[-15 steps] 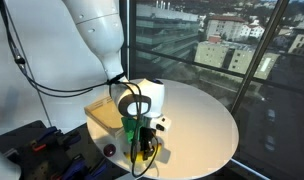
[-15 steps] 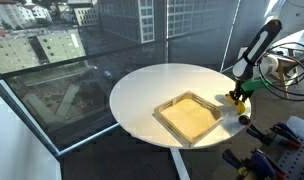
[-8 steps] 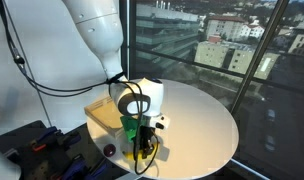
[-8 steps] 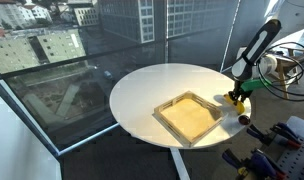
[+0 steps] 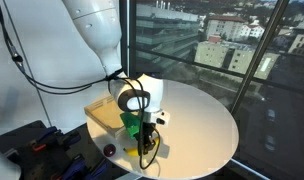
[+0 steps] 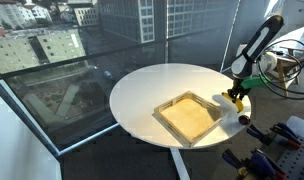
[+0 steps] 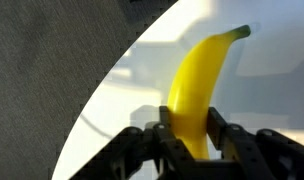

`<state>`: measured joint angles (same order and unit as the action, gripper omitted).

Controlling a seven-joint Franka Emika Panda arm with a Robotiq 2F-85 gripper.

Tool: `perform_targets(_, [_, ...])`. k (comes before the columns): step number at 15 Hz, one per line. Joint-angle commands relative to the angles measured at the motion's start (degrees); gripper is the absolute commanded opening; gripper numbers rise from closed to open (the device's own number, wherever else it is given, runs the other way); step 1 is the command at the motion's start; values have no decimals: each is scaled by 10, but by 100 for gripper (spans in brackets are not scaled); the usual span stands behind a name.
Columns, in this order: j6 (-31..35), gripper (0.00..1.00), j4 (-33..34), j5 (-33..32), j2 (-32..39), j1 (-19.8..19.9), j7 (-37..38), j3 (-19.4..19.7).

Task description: Put the banana in the box

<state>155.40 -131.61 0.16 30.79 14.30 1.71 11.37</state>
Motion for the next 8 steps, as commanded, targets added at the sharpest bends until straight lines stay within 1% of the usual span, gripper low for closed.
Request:
perform_targets(1, [-14, 16, -17, 6, -37, 8, -27, -6])
perform_targets(8, [-19, 16, -26, 7, -67, 9, -44, -8])
